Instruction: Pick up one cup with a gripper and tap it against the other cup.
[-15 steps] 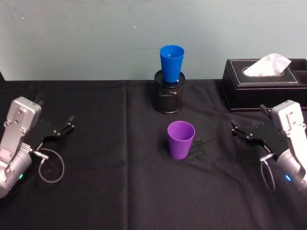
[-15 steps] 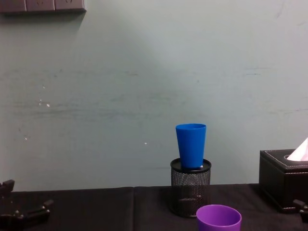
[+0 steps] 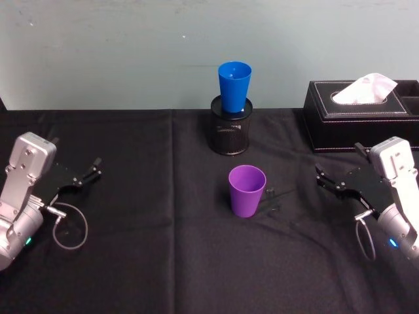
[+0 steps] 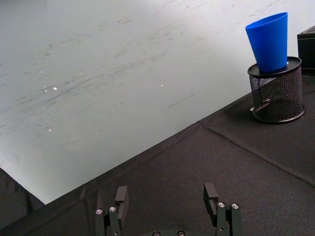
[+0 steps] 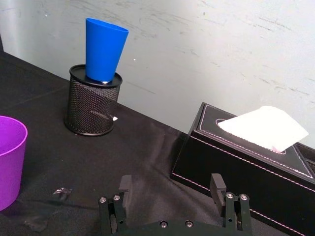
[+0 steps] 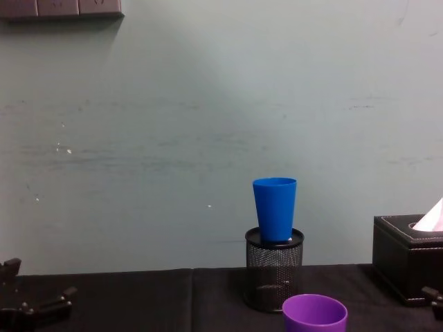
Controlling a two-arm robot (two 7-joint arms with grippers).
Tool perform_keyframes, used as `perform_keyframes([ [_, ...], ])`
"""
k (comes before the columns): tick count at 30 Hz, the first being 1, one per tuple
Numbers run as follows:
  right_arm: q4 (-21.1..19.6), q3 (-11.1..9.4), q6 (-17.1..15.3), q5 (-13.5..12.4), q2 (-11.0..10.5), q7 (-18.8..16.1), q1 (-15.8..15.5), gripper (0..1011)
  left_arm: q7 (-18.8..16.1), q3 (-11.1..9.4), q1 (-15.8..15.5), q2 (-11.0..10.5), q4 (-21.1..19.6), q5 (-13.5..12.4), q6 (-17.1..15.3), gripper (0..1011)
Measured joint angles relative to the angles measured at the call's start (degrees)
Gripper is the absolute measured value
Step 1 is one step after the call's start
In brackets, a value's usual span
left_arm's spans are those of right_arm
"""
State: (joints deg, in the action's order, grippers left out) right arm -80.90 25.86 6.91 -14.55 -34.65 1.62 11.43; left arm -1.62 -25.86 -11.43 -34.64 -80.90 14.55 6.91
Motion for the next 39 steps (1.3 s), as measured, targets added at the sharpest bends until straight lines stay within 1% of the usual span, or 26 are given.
perform_keyframes([
  [38,0.00,-0.01,0.00,0.00,0.00,0.00,0.00,1004,0.00,0.00,0.00,0.00,0.00,0.00,0.00,1000],
  [39,0.20,-0.08,0.49,0.28,0.26,-0.13,0.16,1004,0.00,0.00,0.00,0.00,0.00,0.00,0.00,1000],
])
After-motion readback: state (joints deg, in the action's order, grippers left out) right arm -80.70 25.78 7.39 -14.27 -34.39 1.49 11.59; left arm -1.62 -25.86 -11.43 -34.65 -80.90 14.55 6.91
